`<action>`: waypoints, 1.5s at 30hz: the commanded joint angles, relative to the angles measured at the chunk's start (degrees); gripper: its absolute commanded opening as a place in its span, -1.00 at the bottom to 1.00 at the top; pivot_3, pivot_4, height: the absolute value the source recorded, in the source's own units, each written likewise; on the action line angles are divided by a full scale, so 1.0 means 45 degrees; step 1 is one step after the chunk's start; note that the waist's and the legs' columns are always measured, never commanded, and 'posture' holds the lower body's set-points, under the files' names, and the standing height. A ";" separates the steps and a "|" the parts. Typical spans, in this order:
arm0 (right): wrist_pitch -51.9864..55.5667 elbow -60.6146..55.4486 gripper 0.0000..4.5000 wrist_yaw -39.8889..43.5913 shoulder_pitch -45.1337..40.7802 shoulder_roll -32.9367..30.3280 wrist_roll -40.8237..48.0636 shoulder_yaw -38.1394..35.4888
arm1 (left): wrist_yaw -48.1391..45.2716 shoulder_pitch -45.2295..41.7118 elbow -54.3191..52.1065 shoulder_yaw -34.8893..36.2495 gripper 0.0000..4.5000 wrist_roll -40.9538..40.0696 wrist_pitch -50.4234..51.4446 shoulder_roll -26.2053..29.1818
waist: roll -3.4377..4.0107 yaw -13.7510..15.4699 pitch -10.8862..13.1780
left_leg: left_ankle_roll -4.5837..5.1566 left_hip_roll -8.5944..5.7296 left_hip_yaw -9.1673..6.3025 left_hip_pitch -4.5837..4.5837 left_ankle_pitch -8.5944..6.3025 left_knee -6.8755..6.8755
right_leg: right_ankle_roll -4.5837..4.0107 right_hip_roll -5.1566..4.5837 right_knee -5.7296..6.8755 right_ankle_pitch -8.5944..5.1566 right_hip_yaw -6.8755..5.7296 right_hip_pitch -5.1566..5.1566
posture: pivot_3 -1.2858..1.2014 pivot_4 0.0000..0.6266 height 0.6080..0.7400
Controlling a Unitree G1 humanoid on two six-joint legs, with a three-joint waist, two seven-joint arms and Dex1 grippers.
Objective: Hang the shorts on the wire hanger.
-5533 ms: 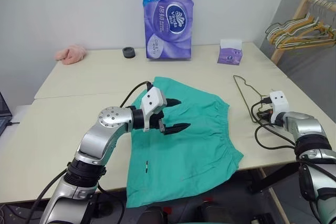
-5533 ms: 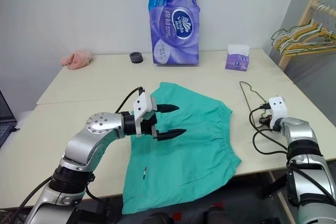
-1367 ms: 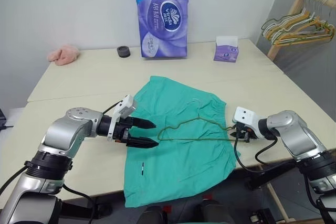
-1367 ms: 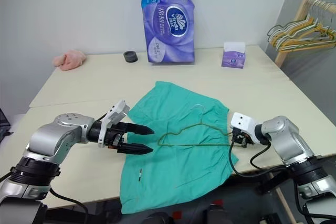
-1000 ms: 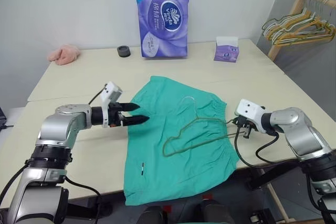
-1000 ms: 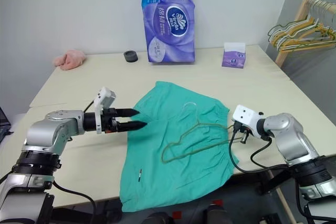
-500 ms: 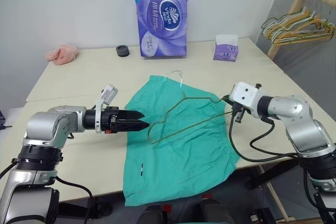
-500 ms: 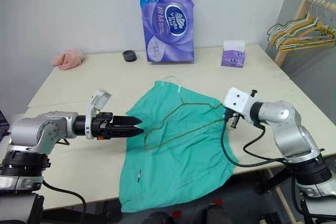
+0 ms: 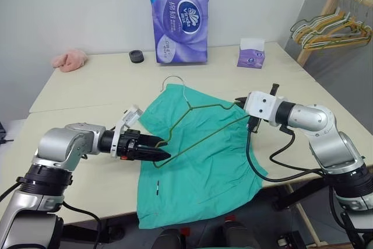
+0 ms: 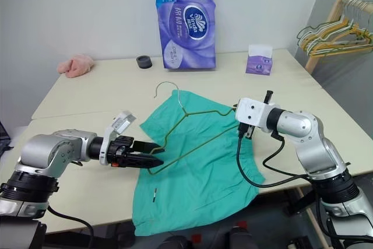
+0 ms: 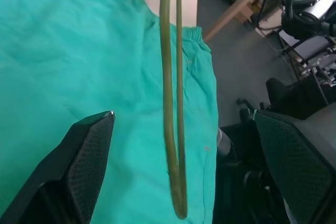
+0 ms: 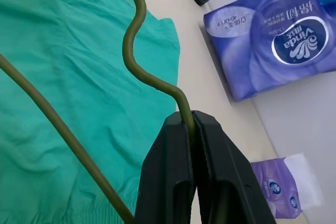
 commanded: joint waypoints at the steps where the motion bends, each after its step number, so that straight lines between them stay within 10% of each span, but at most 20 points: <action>1: 0.0018 -0.0239 -0.98 -0.0181 -0.0375 0.0122 0.0191 -0.0474 | -0.0283 0.0203 -0.0601 -0.0082 1.00 -0.0045 -0.0466 0.0156 | 0.0000 -0.0001 0.0000 | 0.0000 0.0000 0.0000 0.0000 0.0000 0.0000 | 0.0000 0.0000 0.0000 0.0000 0.0000 0.0000 | -0.03 -0.85 1.00; 8: 0.0323 -0.0365 -1.00 -0.0149 -0.0477 0.0304 0.0360 -0.0543 | -0.0015 0.0434 -0.0420 -0.0483 0.73 0.0591 -0.1455 -0.0104 | 0.0000 0.0012 -0.0001 | 0.0001 -0.0001 0.0001 -0.0001 0.0000 0.0001 | -0.0001 0.0000 0.0000 0.0000 0.0001 0.0000 | -0.03 -0.85 1.00; 20: 0.0612 -0.0664 -1.00 -0.0135 -0.0465 0.0365 0.0442 -0.0514 | 0.0227 0.0567 -0.0330 -0.0588 -0.94 0.0870 -0.1857 -0.0531 | 0.0000 0.0007 0.0000 | 0.0002 0.0000 0.0002 -0.0002 -0.0001 0.0001 | 0.0000 0.0000 -0.0002 0.0000 0.0001 0.0000 | -0.03 -0.84 1.00; 27: 0.0342 -0.0960 -1.00 0.0079 -0.0273 0.0177 0.0285 -0.0263 | 0.0291 0.0597 -0.0311 -0.0533 -0.99 0.0917 -0.1910 -0.0619 | 0.0000 0.0003 0.0000 | 0.0002 0.0000 0.0001 -0.0001 -0.0001 0.0001 | 0.0000 0.0002 -0.0002 0.0000 0.0000 0.0000 | -0.03 -0.84 1.00; 40: 0.1277 -0.2804 0.88 0.2349 0.0687 -0.1894 0.1739 -0.1011 | 0.1083 0.0192 0.0048 -0.0440 -1.00 0.2312 -0.3992 -0.0780 | 0.0000 0.0025 0.0000 | 0.0004 0.0003 -0.0002 -0.0001 -0.0002 0.0000 | 0.0000 0.0002 -0.0008 0.0000 -0.0008 0.0004 | -0.03 -0.84 1.00; 45: 0.6377 -0.4724 0.88 0.2583 0.1436 -0.2018 0.5273 -0.3295 | 0.1080 -0.0655 0.0742 -0.1017 -1.00 0.4304 -0.6938 -0.0419 | -0.0004 0.0078 0.0002 | 0.0005 0.0005 -0.0020 -0.0015 -0.0002 0.0009 | 0.0000 -0.0001 -0.0014 0.0001 -0.0023 0.0006 | -0.03 -0.84 1.00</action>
